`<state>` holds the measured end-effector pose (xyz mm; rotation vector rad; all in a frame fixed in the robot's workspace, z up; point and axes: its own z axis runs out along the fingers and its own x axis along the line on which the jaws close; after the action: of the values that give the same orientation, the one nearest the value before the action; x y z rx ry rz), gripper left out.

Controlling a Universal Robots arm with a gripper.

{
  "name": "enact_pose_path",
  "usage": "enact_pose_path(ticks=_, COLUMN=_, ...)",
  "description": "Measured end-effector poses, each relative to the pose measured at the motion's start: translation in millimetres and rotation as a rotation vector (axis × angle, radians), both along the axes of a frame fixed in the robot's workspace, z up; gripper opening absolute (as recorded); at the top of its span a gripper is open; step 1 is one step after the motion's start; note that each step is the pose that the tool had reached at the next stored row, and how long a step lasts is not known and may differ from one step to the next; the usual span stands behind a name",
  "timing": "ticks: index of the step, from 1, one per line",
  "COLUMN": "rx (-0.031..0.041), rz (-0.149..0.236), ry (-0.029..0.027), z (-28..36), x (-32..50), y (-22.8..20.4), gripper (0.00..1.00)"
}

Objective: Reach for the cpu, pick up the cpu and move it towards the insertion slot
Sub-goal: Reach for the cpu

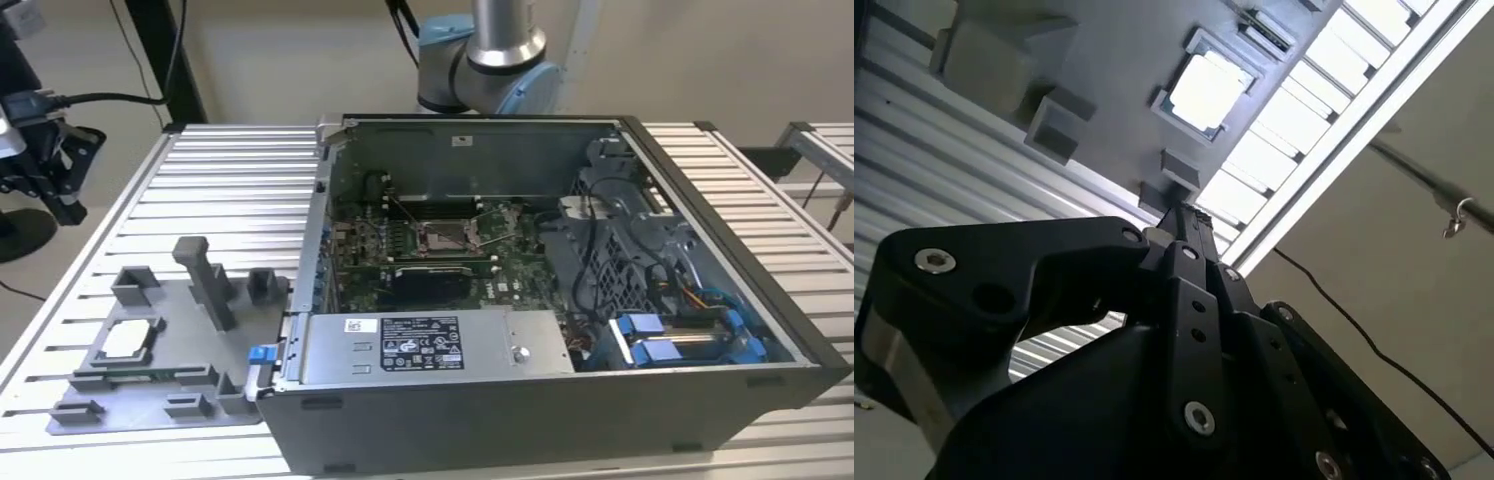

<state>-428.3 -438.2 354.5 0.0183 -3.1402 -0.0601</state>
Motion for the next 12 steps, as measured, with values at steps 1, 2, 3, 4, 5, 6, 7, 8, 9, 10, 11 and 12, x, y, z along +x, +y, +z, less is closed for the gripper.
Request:
enact_pose_path(ticks=1, rx=0.0000, rz=0.000, ry=-0.0001, z=0.0, x=0.0, y=0.0, gripper=0.00)
enact_pose_path(ticks=2, rx=0.0000, rz=0.000, ry=-0.0002, z=0.0, x=0.0, y=0.0, gripper=0.00)
enact_pose_path(ticks=3, rx=0.0000, rz=0.000, ry=-0.0002, z=0.0, x=0.0, y=0.0, gripper=0.00)
enact_pose_path(ticks=4, rx=0.0000, rz=0.000, ry=-0.0001, z=0.0, x=0.0, y=0.0, gripper=0.00)
enact_pose_path(ticks=5, rx=0.0000, rz=0.001, ry=-0.0001, z=0.0, x=0.0, y=0.0, gripper=0.00)
enact_pose_path(ticks=6, rx=0.0000, rz=0.001, ry=0.0000, z=0.0, x=0.0, y=0.0, gripper=0.00)
enact_pose_path(ticks=7, rx=0.0000, rz=0.001, ry=-0.0001, z=0.0, x=0.0, y=0.0, gripper=0.00)
enact_pose_path(ticks=8, rx=0.0000, rz=0.001, ry=0.0000, z=0.0, x=0.0, y=0.0, gripper=0.00)
enact_pose_path(ticks=9, rx=0.0000, rz=0.001, ry=-0.0001, z=0.0, x=0.0, y=0.0, gripper=0.00)
enact_pose_path(ticks=10, rx=0.0000, rz=0.001, ry=0.0000, z=0.0, x=0.0, y=0.0, gripper=0.00)
enact_pose_path(ticks=11, rx=0.0000, rz=0.001, ry=-0.0001, z=0.0, x=0.0, y=0.0, gripper=0.00)
enact_pose_path(ticks=12, rx=0.0000, rz=0.001, ry=-0.0001, z=0.0, x=0.0, y=0.0, gripper=0.00)
